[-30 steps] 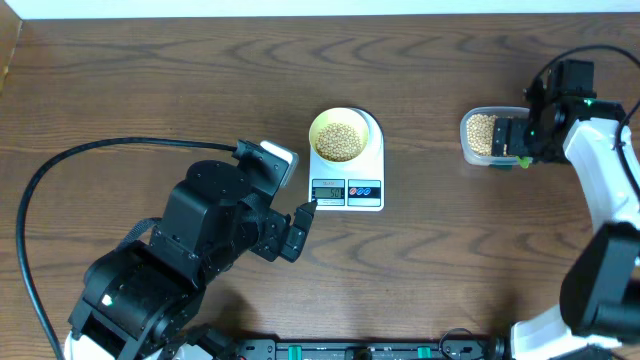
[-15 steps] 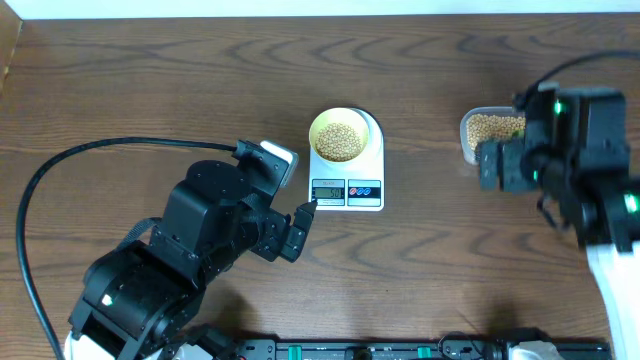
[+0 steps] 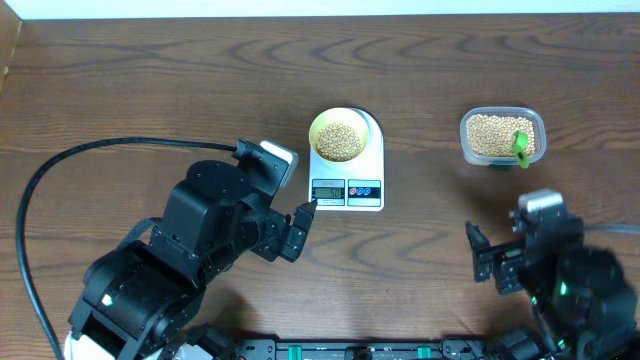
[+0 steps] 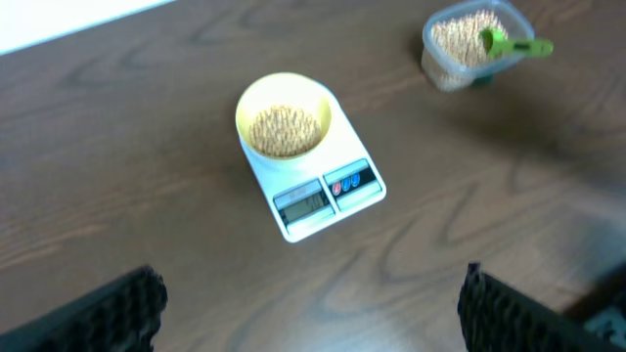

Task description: Scoop item into bowl and weigh 50g on scale

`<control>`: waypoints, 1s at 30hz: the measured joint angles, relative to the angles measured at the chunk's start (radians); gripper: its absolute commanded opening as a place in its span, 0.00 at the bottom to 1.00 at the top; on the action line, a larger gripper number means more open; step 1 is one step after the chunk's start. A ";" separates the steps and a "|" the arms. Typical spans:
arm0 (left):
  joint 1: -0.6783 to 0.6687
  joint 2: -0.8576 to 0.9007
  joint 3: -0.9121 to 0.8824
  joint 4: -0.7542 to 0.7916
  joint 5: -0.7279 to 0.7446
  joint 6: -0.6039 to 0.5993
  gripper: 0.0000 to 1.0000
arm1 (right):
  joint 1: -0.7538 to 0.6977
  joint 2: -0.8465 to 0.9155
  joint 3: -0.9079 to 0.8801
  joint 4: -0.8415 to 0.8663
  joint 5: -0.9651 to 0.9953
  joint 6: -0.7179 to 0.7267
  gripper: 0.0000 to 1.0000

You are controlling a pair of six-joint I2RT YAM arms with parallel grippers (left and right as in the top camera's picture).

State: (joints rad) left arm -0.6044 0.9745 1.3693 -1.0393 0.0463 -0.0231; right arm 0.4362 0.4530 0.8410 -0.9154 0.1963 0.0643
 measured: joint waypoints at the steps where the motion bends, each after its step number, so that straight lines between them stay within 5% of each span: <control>1: 0.000 0.000 0.000 0.000 0.000 0.000 0.98 | 0.002 -0.047 -0.055 0.042 0.015 0.001 0.99; 15: 0.000 0.000 0.000 0.000 0.000 0.000 0.98 | -0.032 -0.372 -0.592 0.443 0.337 0.005 0.99; 30: 0.000 0.000 0.000 0.000 0.000 0.000 0.98 | -0.218 -0.375 -0.730 0.571 0.349 -0.024 0.99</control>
State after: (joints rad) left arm -0.6044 0.9745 1.3693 -1.0397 0.0463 -0.0231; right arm 0.2184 0.0776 0.1112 -0.3447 0.5457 0.0402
